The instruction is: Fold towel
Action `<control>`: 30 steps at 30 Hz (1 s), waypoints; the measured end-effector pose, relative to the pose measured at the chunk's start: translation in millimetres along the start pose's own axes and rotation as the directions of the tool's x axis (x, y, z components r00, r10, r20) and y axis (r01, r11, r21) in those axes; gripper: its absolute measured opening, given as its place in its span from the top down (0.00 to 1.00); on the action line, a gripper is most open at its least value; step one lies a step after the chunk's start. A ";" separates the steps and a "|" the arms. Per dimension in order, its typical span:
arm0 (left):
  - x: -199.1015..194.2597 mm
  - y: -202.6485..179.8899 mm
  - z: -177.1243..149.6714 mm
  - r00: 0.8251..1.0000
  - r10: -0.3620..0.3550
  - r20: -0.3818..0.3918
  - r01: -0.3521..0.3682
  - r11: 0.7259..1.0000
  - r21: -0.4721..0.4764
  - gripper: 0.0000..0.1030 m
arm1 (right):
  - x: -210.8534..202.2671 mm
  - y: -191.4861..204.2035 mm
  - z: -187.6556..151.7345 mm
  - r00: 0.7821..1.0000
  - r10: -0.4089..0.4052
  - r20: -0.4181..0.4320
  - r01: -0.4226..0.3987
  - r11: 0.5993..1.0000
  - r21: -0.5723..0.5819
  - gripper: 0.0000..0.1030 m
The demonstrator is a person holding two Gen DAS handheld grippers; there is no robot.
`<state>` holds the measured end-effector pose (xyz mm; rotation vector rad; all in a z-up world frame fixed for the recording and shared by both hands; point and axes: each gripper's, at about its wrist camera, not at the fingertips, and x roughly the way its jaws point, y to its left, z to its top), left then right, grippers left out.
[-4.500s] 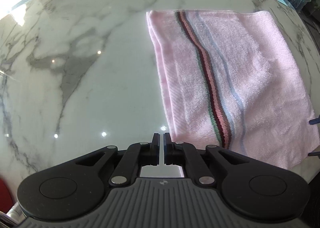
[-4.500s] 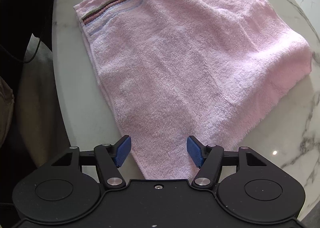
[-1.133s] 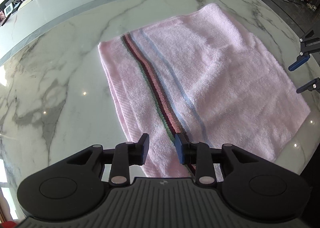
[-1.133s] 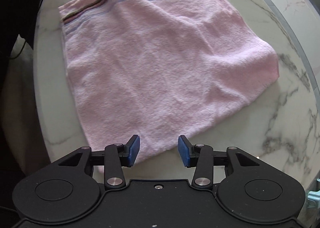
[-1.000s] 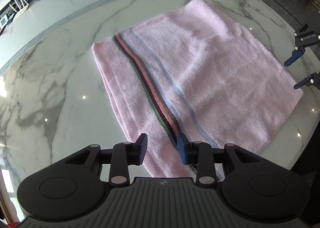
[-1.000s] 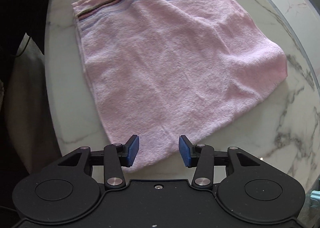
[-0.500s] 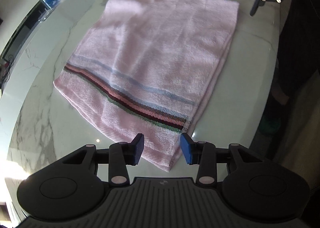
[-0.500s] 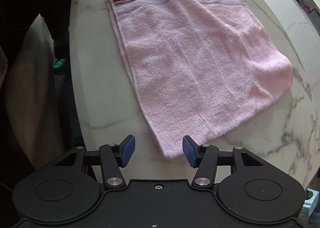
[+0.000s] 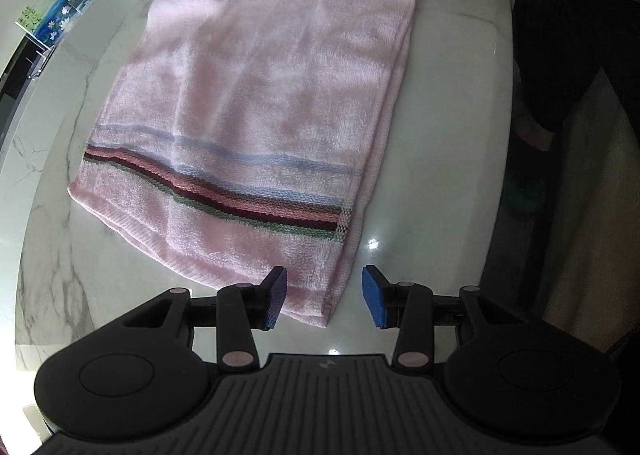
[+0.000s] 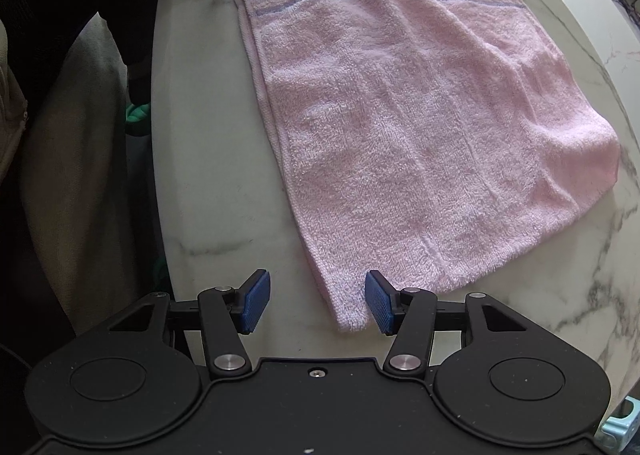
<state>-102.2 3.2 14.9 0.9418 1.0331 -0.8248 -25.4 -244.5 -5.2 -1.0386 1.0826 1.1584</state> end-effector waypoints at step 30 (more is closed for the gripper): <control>11.7 30.6 3.5 0.983 -0.183 0.005 0.182 0.980 -0.077 0.62 | 10.7 -13.5 4.8 0.999 0.037 -0.028 -0.037 0.999 -0.006 0.58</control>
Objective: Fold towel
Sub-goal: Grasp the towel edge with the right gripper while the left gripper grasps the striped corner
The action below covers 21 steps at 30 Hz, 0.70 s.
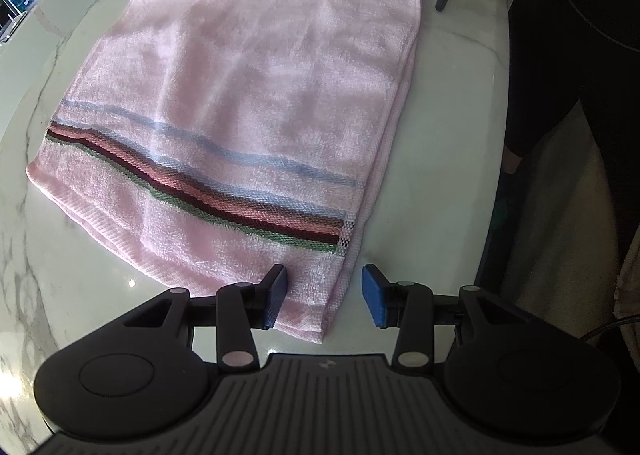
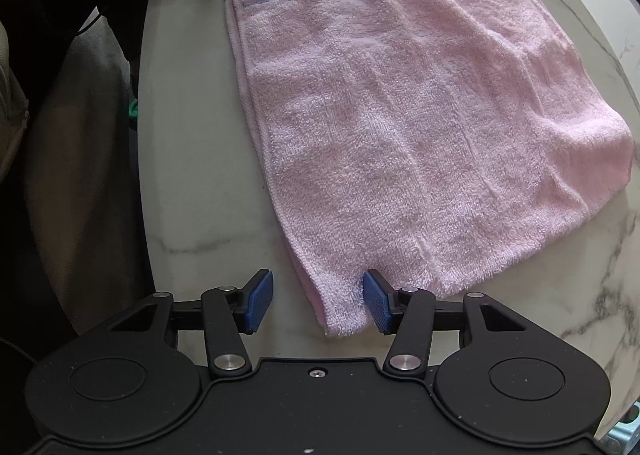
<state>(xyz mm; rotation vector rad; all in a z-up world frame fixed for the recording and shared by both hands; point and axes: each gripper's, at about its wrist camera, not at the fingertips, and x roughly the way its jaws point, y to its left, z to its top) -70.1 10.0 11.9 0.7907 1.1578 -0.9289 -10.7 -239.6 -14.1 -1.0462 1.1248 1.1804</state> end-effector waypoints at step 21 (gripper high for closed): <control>3.8 -9.2 7.1 0.991 0.133 -0.002 -0.133 0.991 -0.029 0.95 | -5.4 -3.9 -3.2 0.999 -0.047 -0.005 0.047 0.997 -0.063 0.92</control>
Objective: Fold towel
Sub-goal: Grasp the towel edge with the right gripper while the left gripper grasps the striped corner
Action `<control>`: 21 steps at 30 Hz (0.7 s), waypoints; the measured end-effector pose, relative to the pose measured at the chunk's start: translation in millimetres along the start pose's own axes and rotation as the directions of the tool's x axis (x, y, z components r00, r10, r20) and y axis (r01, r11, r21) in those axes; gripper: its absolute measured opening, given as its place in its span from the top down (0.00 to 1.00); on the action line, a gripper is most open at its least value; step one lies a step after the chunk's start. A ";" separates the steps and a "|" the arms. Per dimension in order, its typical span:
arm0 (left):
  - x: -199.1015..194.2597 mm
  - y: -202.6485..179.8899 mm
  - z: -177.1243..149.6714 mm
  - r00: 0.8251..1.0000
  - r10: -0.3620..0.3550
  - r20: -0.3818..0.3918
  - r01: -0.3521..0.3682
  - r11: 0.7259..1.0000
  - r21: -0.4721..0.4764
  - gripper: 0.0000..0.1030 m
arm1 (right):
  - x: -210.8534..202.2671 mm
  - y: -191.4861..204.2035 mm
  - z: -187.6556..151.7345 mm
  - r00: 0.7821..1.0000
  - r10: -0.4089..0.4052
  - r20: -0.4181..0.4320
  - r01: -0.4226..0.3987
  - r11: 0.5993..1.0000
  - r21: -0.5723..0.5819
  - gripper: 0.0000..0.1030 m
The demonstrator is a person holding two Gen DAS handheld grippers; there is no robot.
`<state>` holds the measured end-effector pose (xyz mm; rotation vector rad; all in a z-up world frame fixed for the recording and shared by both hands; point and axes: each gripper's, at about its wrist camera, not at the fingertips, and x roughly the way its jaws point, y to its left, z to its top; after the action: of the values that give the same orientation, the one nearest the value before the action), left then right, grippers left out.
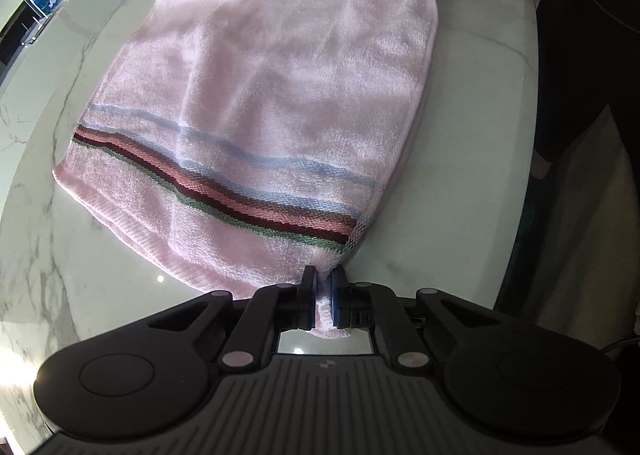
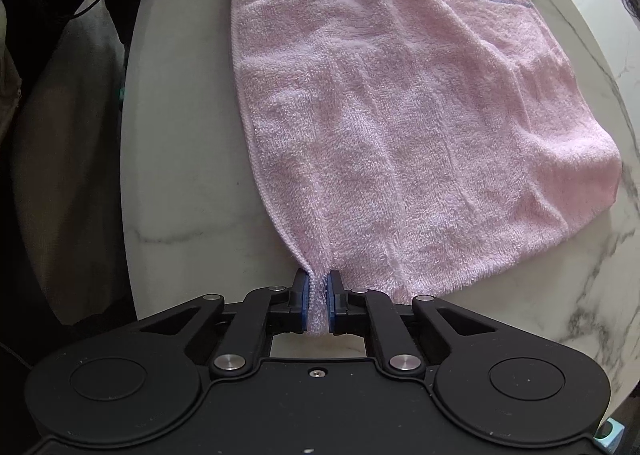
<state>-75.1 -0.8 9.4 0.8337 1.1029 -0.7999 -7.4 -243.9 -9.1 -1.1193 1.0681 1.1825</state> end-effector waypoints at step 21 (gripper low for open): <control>-24.2 -10.2 -8.7 0.997 0.049 0.059 -0.045 0.997 -0.066 0.95 | -40.1 55.7 -10.3 0.999 0.015 0.031 -0.017 0.999 0.036 0.94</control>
<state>-93.8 5.2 28.9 0.7733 1.0467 -0.7421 -66.5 -257.0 24.7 -1.0629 1.0726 1.1849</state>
